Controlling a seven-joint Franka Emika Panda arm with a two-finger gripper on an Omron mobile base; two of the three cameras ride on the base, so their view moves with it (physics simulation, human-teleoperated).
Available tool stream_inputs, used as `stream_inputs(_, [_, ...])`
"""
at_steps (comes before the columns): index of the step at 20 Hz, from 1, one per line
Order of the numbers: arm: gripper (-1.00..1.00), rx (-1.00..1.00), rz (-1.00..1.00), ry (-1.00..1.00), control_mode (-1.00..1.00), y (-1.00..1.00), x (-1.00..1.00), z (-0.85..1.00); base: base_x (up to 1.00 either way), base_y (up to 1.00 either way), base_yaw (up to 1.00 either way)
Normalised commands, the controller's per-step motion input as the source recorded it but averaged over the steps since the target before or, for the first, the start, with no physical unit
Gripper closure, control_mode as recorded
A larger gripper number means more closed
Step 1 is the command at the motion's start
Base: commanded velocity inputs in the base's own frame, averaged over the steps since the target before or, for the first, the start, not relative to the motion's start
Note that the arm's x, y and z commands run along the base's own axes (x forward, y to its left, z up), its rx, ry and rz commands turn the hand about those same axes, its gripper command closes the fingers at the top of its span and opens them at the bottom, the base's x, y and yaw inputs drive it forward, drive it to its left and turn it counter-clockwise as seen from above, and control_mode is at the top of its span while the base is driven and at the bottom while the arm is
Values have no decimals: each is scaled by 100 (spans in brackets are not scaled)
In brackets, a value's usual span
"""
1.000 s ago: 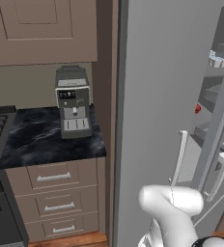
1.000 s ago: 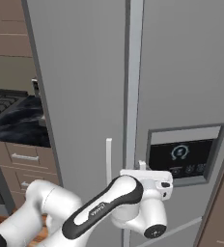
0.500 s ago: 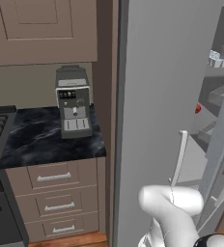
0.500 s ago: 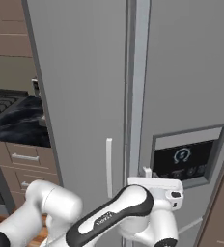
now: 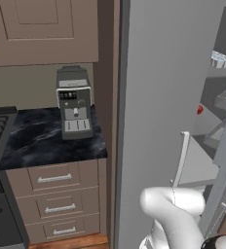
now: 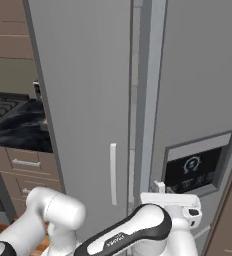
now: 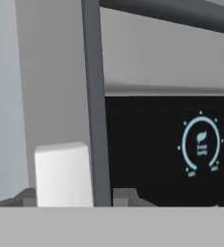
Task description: Open the freezer door, pick up the ice cube tray from the freezer, and place it on the dining counter.
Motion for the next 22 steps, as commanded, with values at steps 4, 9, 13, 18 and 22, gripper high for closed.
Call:
stream_inputs(4, [100,0,0,0,-100,-34,-23,0,0,0,0])
stream_inputs(9, [-100,0,0,0,-100,-17,-16,0,0,0,0])
stream_inputs(13, [-100,0,0,0,-100,-2,-32,0,0,0,0])
stream_inputs(18, [-100,0,-2,0,-100,0,-61,0,0,0,0])
stream_inputs(22, [-100,0,-2,0,-100,2,-54,0,0,0,0])
